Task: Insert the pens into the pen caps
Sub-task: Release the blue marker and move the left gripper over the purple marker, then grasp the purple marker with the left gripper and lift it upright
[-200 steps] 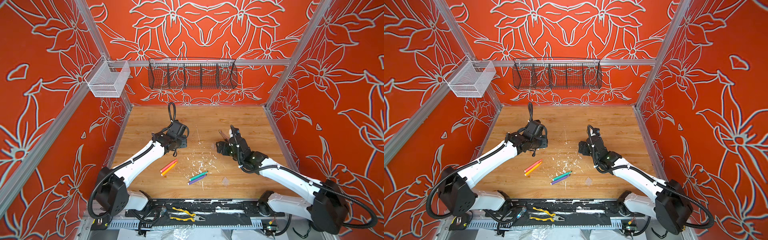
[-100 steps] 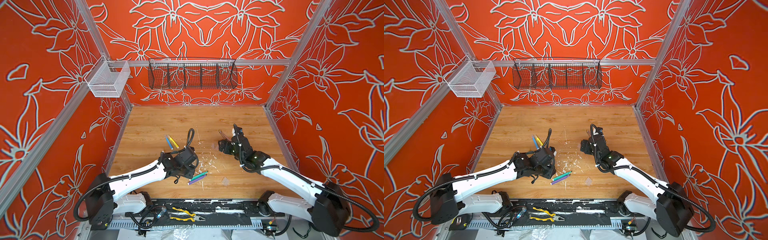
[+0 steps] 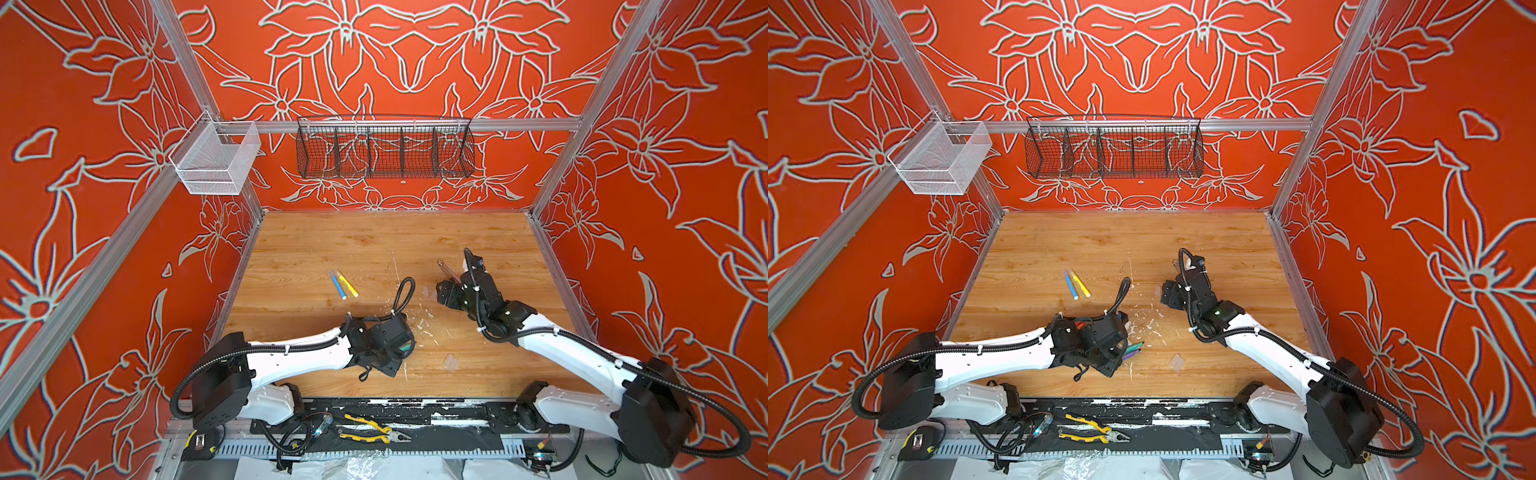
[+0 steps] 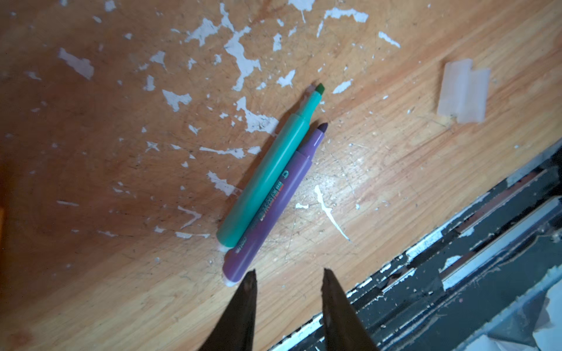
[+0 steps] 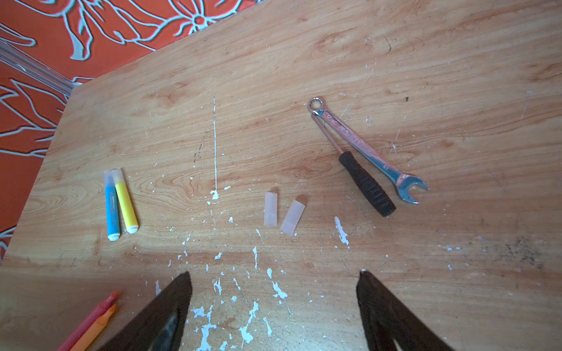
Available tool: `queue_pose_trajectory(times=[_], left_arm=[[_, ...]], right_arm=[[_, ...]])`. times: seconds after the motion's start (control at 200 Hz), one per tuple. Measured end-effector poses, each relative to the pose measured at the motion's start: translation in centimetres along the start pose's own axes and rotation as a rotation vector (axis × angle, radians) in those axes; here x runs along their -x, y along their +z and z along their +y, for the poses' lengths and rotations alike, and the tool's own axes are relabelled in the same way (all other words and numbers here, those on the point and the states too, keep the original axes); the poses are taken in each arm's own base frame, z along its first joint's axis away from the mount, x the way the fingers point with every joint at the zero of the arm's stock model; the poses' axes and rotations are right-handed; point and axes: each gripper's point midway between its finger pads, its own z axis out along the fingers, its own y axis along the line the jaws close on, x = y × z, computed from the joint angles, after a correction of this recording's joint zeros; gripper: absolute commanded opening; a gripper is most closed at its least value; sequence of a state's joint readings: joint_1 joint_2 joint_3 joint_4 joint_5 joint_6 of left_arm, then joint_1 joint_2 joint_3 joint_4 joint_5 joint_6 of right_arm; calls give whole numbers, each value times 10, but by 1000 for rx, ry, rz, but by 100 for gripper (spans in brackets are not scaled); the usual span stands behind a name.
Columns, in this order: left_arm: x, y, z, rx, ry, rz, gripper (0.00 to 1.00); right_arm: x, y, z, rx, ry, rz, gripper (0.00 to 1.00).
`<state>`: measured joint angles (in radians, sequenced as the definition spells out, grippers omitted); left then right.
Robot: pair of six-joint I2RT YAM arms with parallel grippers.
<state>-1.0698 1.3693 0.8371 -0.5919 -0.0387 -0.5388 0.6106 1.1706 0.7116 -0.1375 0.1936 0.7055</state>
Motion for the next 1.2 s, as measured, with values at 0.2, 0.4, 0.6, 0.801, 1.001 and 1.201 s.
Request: queue_pose_trajectory(times=[0.2,0.4,0.6,0.801,1.001,1.201], left_arm=[[-11,18,7,49,8,57,35],[-13,29,13,92,16,79,36],[-16,35,15,109,28,97,36],[-21,43,17,125,39,125,32],[-18,45,12,118,47,118,28],[-14,47,8,121,52,116,24]], right_arm=[[-5,4,0,1,5,23,86],[-9,8,-2,-5,8,39,86],[-10,9,-2,-2,12,49,85],[-11,10,-3,-2,18,52,85],[-12,11,-3,-2,23,60,85],[-13,11,-3,3,32,67,85]])
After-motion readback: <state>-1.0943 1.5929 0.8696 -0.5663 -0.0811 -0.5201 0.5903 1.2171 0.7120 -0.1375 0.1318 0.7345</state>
